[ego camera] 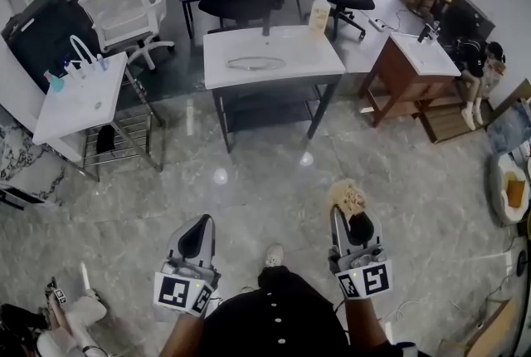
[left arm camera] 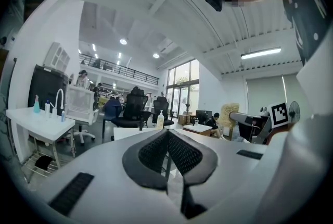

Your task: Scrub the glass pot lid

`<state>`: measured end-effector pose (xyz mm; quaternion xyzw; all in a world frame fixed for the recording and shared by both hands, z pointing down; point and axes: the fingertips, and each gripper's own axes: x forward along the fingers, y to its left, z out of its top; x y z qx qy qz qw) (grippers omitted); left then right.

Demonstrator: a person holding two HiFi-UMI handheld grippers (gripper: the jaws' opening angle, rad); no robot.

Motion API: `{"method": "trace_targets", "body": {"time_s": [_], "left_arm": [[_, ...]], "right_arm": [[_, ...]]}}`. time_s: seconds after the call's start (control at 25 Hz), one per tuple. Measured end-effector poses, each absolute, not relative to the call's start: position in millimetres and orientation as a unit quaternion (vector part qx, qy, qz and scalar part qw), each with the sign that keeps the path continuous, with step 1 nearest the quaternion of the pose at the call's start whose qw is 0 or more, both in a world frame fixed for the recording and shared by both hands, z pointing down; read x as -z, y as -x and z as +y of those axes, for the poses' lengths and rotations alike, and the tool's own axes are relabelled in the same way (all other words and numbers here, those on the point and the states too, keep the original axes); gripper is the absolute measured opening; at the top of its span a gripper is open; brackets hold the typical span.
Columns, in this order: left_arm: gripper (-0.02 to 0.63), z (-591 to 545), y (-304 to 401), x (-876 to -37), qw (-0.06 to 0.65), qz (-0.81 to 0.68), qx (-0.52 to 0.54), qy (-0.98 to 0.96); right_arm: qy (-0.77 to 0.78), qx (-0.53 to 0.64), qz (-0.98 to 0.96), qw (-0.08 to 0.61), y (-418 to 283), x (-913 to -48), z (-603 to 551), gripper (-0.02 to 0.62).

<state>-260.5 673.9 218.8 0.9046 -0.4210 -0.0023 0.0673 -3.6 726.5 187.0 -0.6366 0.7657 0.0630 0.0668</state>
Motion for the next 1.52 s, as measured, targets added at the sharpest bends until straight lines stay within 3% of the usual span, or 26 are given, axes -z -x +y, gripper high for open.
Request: {"method": "trace_targets", "body": {"time_s": [0.6,1.52], "left_arm": [[0.023,593.6,217.3,-225.4,0.075,-0.464,-0.009,-0.883],[0.023,450.4,203.0,-220.0,0.076,-0.447,-0.002,-0.891]], "right_arm": [[0.602,-0.049,0.795,0.066,-51.8,-193.2,621.9,0.144],[0.609,-0.055,0.789,0.065,-61.4,-184.8,491.2,0.146]]}}
